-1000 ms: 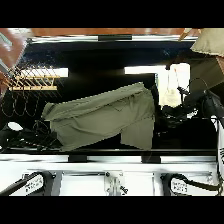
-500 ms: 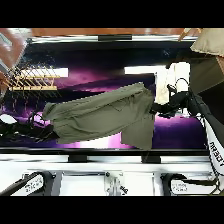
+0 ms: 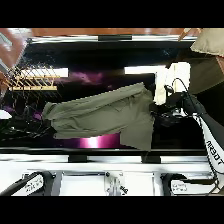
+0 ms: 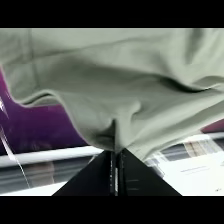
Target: Fold the shirts.
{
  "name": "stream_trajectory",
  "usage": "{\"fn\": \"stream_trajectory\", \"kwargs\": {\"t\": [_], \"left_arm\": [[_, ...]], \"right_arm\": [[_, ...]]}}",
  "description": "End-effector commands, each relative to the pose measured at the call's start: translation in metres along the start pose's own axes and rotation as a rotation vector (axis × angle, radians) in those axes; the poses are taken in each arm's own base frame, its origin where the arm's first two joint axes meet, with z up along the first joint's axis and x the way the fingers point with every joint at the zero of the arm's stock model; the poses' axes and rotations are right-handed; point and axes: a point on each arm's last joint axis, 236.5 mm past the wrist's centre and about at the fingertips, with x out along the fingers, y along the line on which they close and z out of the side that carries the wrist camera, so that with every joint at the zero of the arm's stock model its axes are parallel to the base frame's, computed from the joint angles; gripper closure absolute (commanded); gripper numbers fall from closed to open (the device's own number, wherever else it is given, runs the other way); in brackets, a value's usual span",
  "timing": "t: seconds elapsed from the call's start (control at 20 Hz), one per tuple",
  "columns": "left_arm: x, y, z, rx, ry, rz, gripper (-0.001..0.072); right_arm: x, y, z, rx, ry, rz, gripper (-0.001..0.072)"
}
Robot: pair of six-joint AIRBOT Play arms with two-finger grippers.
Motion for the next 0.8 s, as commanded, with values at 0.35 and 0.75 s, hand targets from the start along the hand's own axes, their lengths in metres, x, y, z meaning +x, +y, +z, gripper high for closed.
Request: {"fn": "stream_trajectory", "kwargs": {"t": [0.35,0.75], "left_arm": [[-0.294,-0.160,0.089,0.471,-0.908,0.094,0.0673],[-0.524,-0.299,-0.090,0.739,-1.712,0.054,0.0672]], "right_arm": [[-0.271,0.090,0.025,-0.163,-0.743,0.178,0.0652],[-0.598,0.143,-0.117,-0.344,-1.661,0.321,0.0652]]}}
